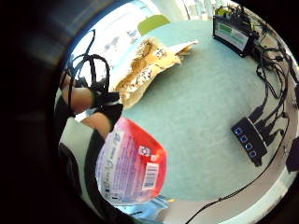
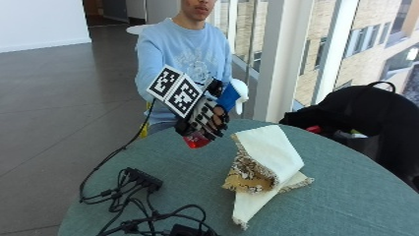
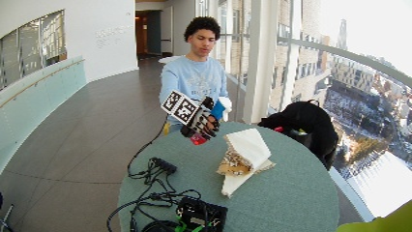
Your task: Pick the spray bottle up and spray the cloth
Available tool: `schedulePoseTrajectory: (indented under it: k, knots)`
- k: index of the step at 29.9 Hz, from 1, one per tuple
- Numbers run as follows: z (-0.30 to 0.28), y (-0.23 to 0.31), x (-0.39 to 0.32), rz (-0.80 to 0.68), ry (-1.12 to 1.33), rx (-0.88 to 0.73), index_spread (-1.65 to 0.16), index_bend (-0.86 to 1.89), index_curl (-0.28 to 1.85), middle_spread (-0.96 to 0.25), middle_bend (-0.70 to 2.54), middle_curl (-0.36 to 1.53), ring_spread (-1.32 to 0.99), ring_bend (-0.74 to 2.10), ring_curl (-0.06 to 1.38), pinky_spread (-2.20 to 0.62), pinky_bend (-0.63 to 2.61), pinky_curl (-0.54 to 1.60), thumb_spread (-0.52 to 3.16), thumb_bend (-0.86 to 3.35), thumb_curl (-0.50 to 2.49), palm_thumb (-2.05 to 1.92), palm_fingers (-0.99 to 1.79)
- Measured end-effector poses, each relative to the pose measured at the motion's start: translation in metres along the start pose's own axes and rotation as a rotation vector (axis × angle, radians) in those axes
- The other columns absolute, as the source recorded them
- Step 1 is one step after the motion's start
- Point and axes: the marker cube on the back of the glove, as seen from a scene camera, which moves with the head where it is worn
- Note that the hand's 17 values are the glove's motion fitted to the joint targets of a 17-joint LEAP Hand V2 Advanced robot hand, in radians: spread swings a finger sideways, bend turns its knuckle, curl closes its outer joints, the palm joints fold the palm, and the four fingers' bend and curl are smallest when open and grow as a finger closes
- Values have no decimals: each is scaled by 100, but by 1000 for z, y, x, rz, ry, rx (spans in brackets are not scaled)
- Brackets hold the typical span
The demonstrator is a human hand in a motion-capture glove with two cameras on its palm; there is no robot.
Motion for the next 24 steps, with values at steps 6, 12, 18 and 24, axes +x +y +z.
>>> schedulePoseTrajectory:
  k: [6, 12, 18, 24]
  knots:
    - [11, -15, -2, 47, 52, -127, -21, 9, 26, -11, 33, 47, -8, 58, 40, 10, 23, 34, 82, -2, 56, 93, 108]
    - [13, -21, 2, 108, 90, -214, -21, 9, 25, -9, 34, 47, -7, 57, 40, 9, 23, 35, 84, -3, 57, 92, 108]
    - [15, -21, 5, 137, 99, -264, -20, 9, 24, -9, 34, 47, -7, 57, 40, 9, 23, 35, 86, -2, 57, 92, 108]
    - [20, -24, 3, 138, 91, -301, -20, 9, 24, -9, 35, 48, -7, 57, 39, 9, 22, 35, 87, -2, 58, 91, 108]
